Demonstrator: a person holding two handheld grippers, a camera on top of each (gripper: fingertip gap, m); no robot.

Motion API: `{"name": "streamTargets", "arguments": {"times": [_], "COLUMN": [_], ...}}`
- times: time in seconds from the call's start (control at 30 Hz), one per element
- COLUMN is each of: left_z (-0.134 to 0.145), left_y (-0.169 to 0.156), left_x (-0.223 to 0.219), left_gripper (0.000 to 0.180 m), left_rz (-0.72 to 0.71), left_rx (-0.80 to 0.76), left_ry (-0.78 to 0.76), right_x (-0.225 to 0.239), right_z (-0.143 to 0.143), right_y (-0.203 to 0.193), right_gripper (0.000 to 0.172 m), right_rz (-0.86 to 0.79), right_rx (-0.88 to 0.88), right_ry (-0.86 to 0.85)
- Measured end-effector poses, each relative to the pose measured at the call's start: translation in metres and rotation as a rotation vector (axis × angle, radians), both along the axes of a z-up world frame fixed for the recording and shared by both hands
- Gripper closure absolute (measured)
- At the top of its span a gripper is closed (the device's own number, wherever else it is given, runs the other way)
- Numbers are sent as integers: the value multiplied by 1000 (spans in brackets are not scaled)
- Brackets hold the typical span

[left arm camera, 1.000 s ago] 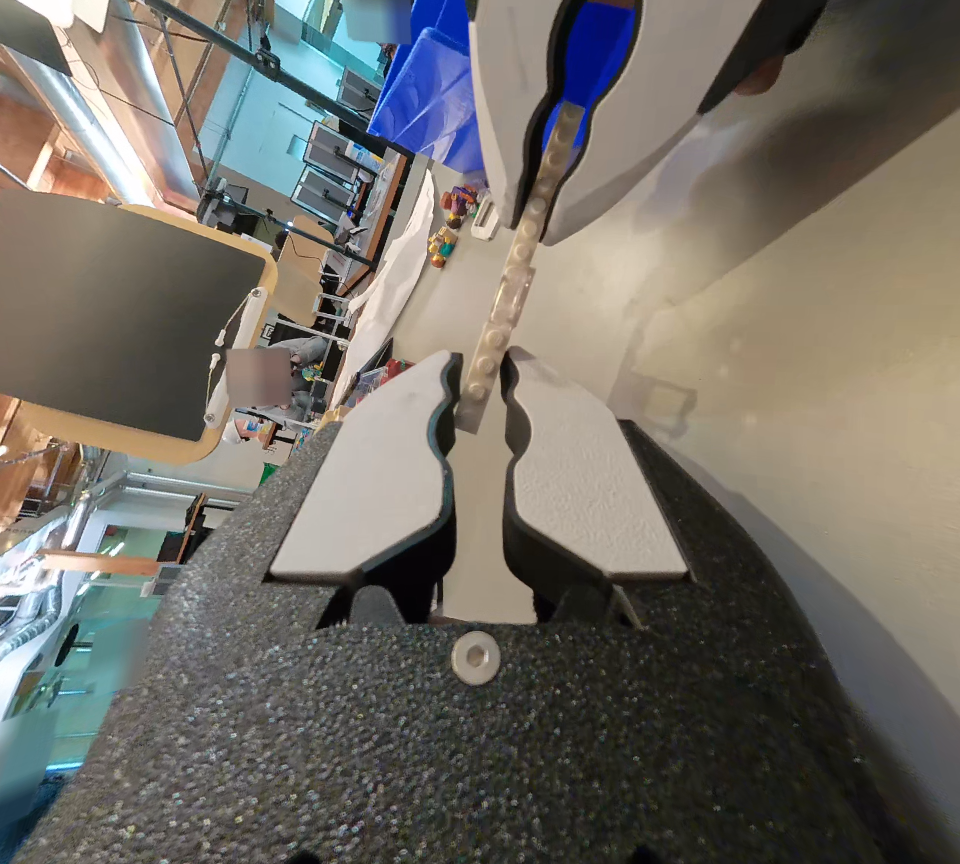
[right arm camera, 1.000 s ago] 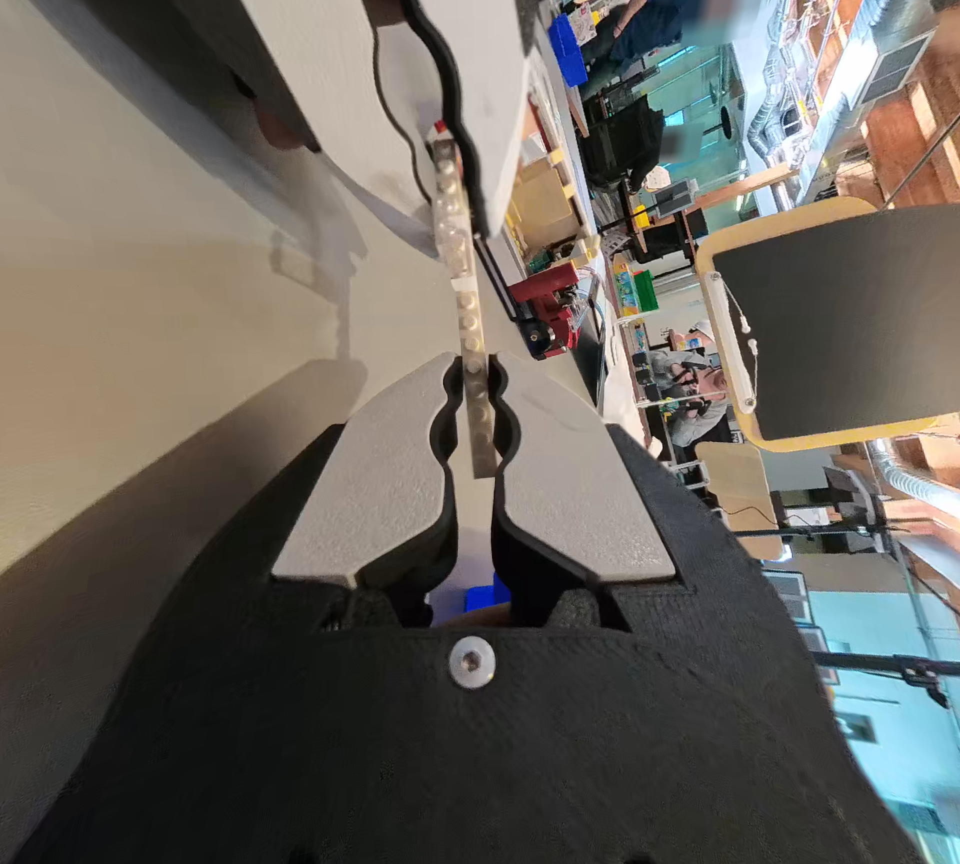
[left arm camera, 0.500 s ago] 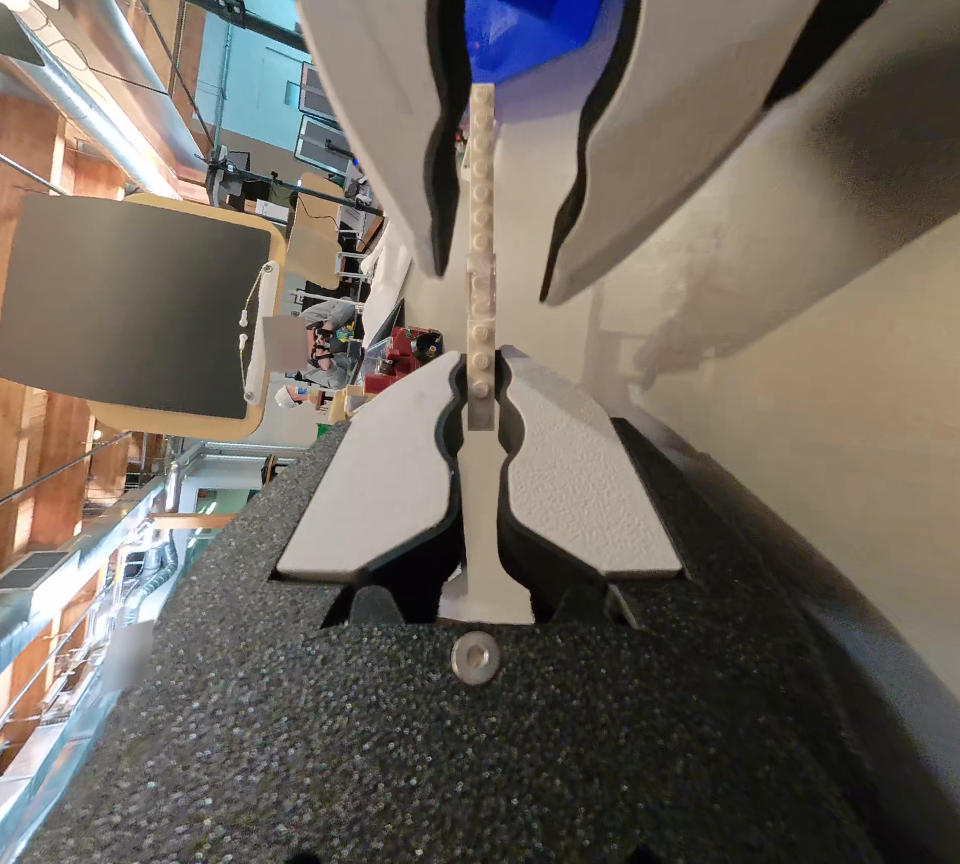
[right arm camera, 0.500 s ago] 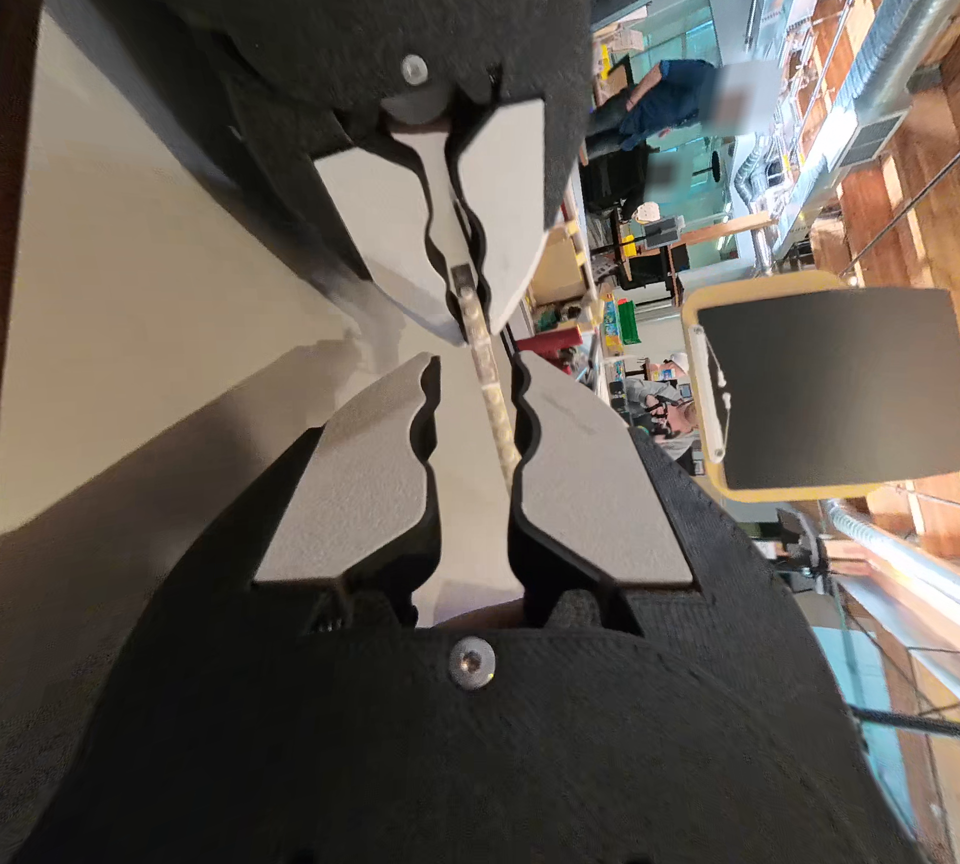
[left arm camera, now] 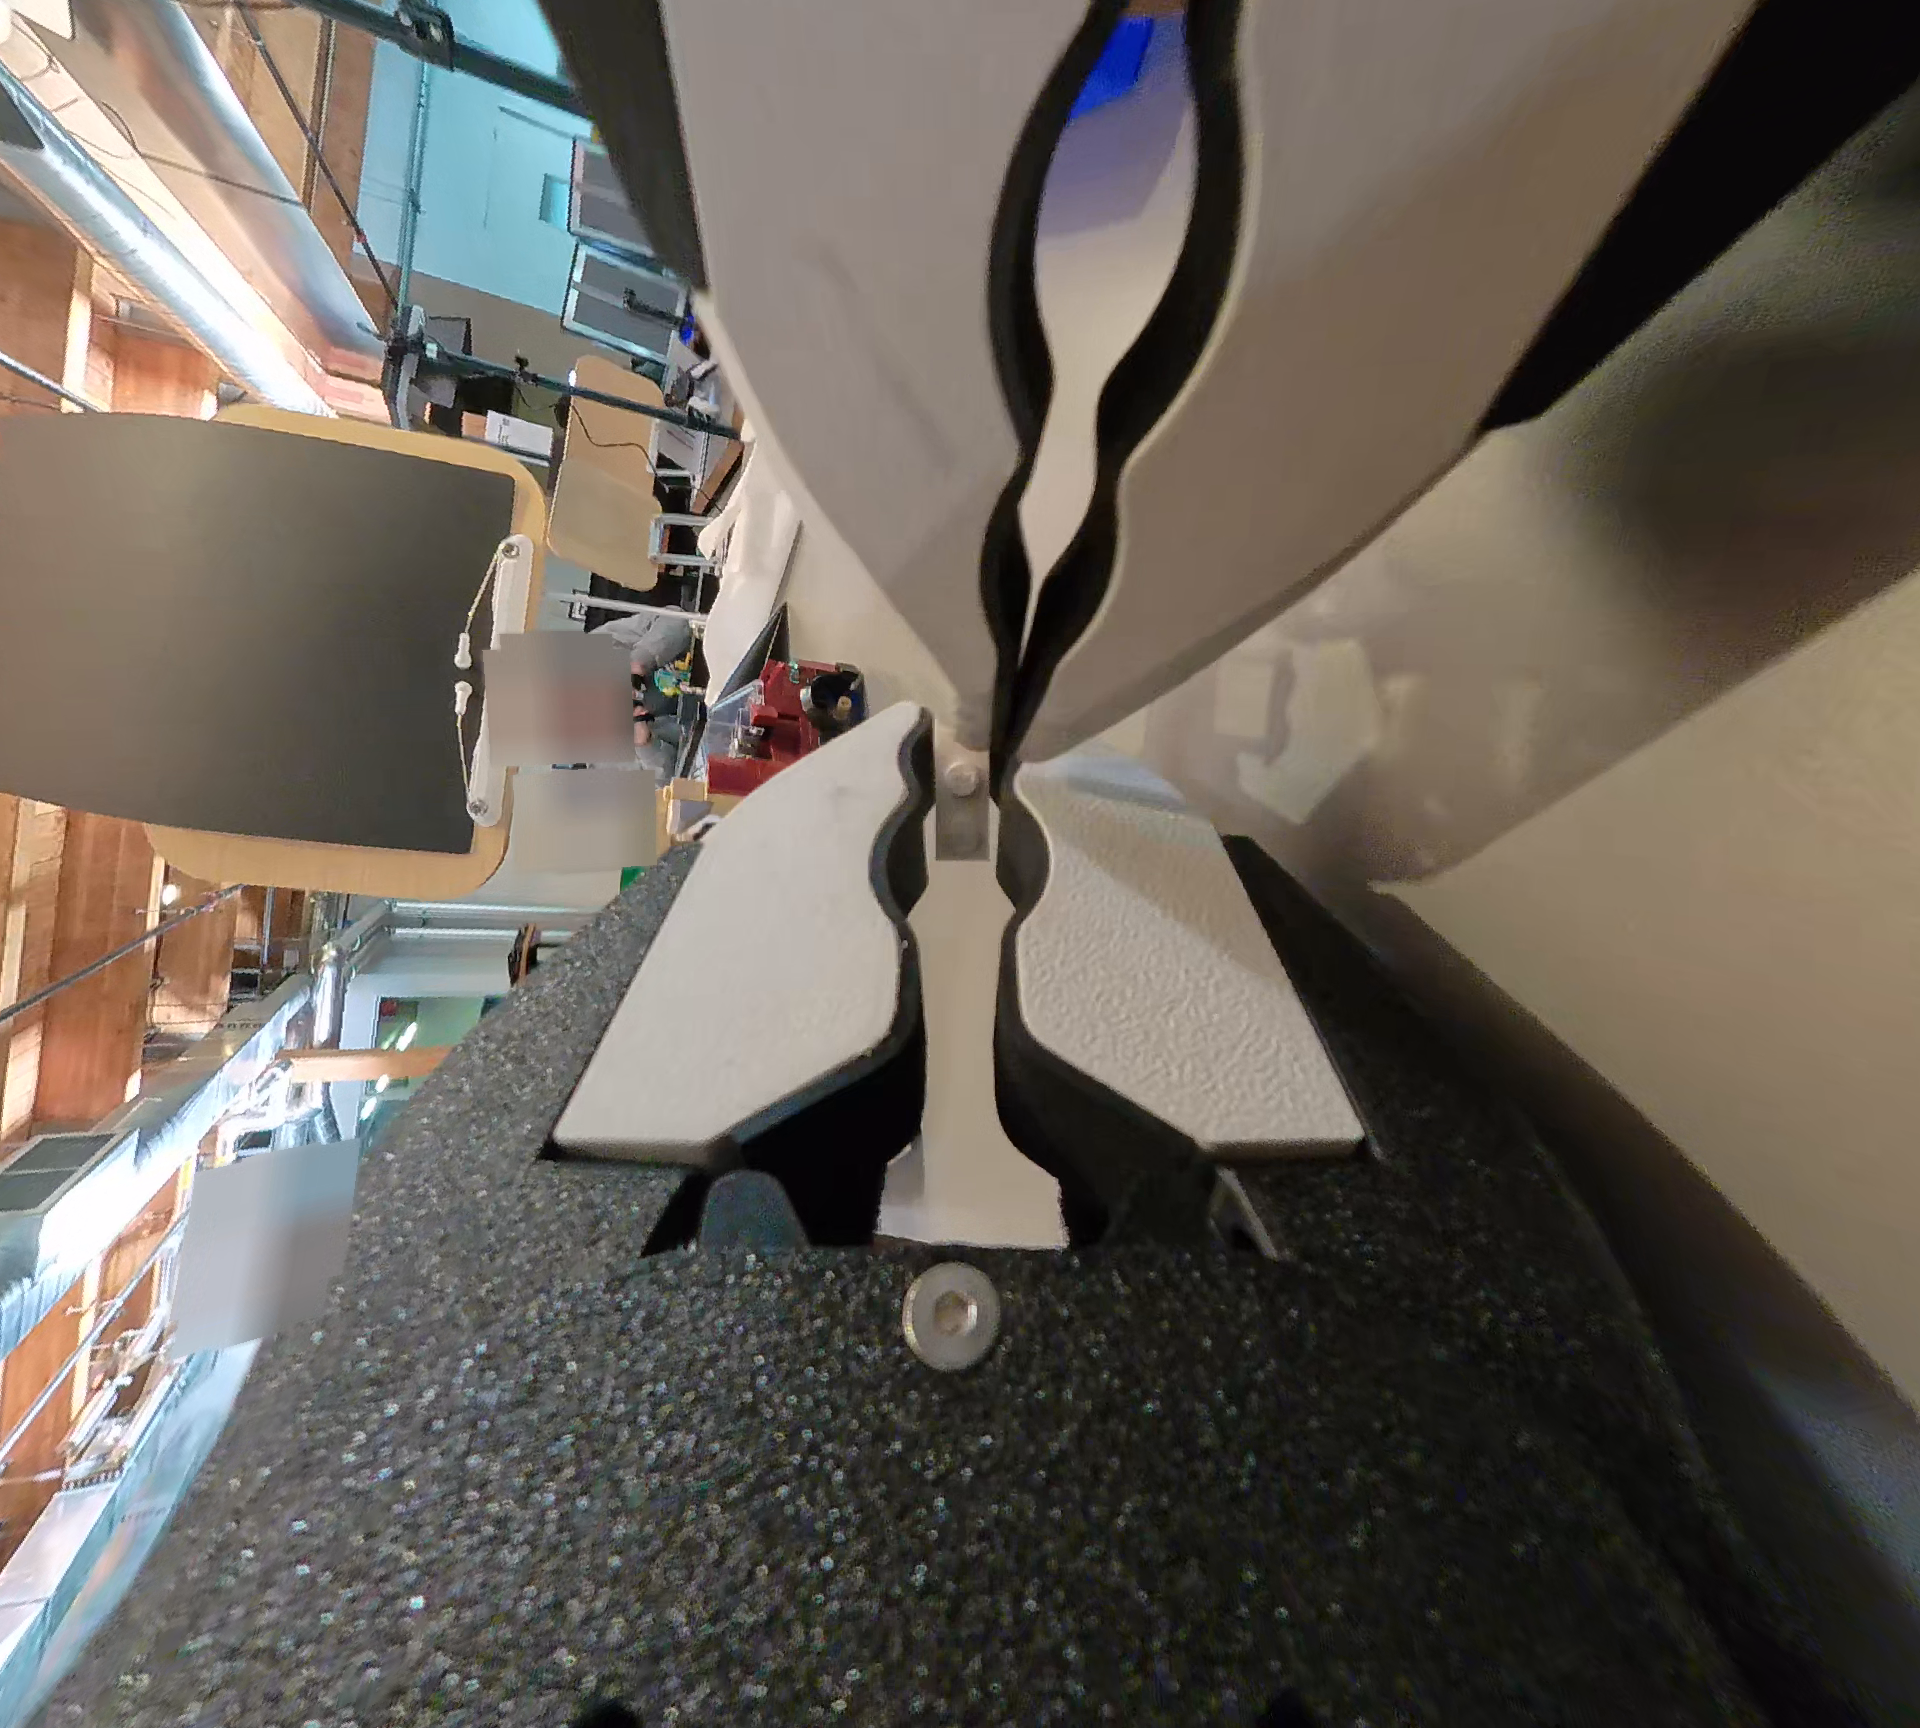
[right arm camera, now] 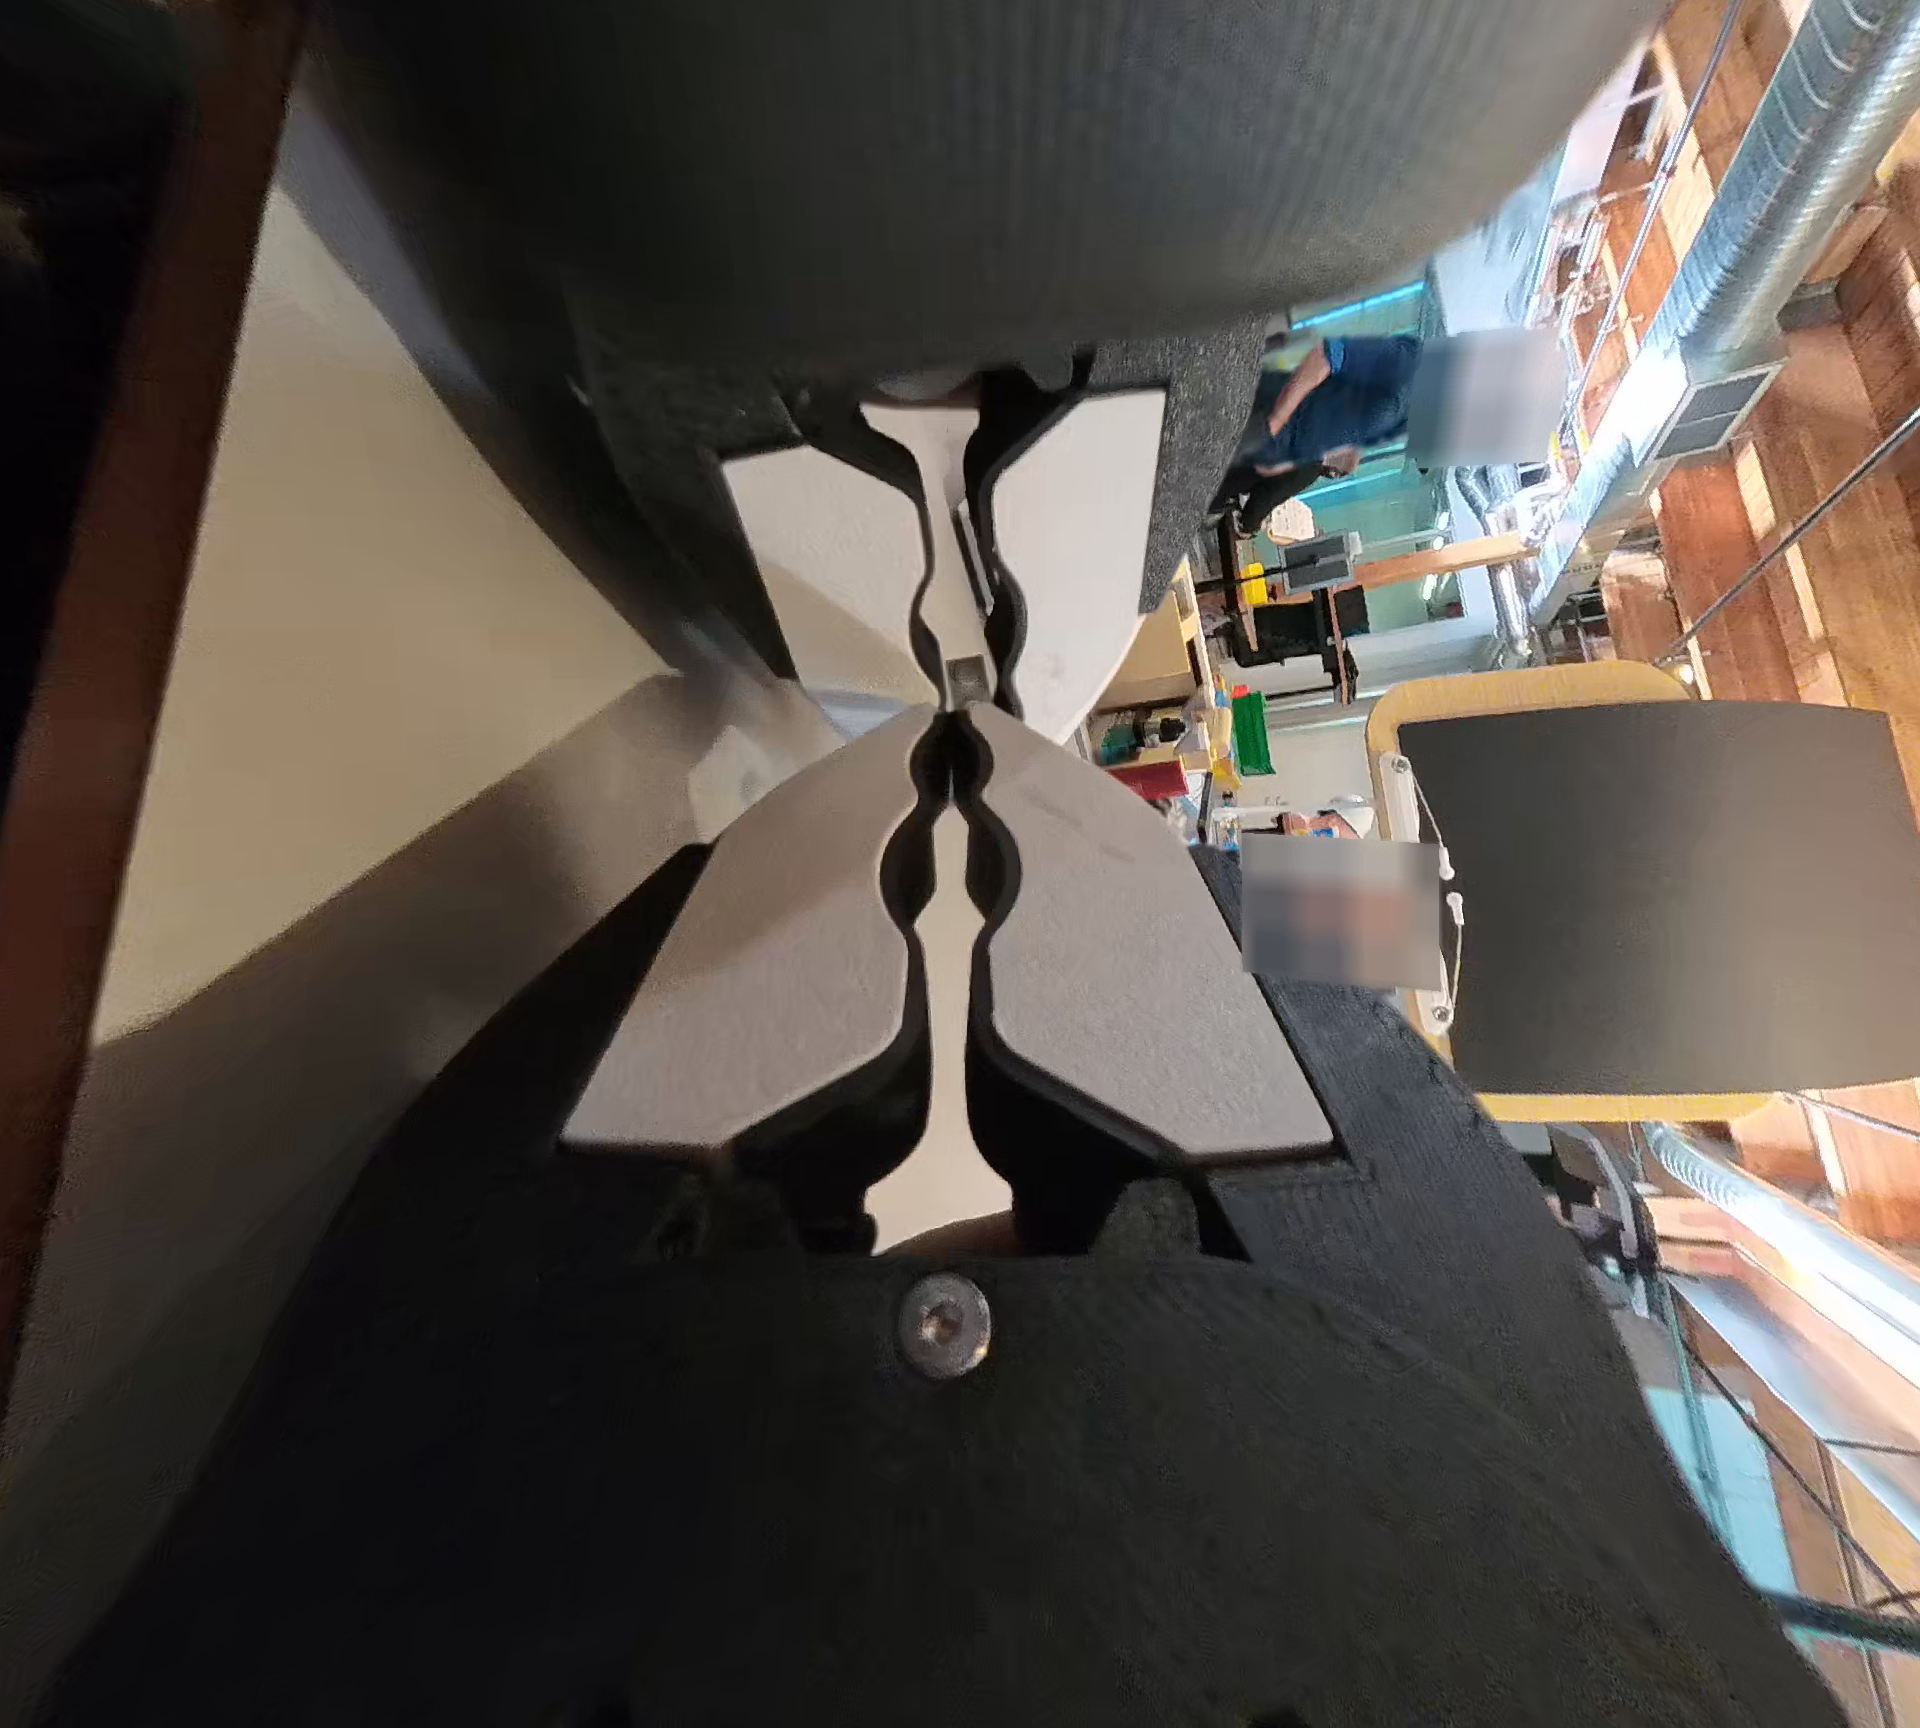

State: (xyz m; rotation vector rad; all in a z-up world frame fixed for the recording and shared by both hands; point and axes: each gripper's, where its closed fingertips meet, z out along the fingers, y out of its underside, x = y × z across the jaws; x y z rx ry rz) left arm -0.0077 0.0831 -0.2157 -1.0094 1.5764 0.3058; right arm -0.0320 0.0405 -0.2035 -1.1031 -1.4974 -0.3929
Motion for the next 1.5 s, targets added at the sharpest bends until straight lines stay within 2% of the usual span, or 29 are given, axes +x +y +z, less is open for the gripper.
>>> {"name": "streamTargets", "arguments": {"times": [0.2, 0.37, 0.47, 0.6, 0.7, 1.03, 1.07, 1.13, 1.17, 1.23, 1.33, 1.5], "left_z": [2, 2, 2, 2, 1, -3, -3, -9, -6, 5, 0, 1], "left_y": [2, 1, 1, -1, -1, -4, -3, 24, 26, 18, 17, 14], "left_x": [-2, -1, -1, 0, 0, 4, 4, -16, -18, -15, -13, -12], "left_gripper": [172, 172, 172, 172, 172, 171, 171, 172, 172, 172, 172, 172], "left_rz": [10, 3, 3, -13, -14, -19, -9, 162, 163, 108, 107, 86], "left_rx": [1, 5, 3, 14, 18, 13, 12, 23, 2, -53, -34, -75], "left_ry": [-9, -7, -14, -8, -1, 19, 18, 78, 48, -64, -18, -54], "right_x": [9, 14, 15, 17, 18, 22, 22, 13, 10, 14, 36, 119], "right_z": [9, 8, 6, 3, 2, -1, 0, 12, 17, 18, 25, 56], "right_y": [4, 7, 6, 10, 13, 6, 5, -12, -19, -20, -12, 13], "right_gripper": [172, 152, 147, 148, 161, 163, 163, 163, 164, 164, 164, 164], "right_rz": [-43, -71, -70, -94, -109, -68, -64, 26, 48, 13, -81, -418], "right_rx": [55, 49, 38, 47, 68, 37, 43, 44, 40, 80, 124, 199], "right_ry": [25, 32, 26, 8, -12, -35, -36, 51, 78, 39, 55, 102]}}
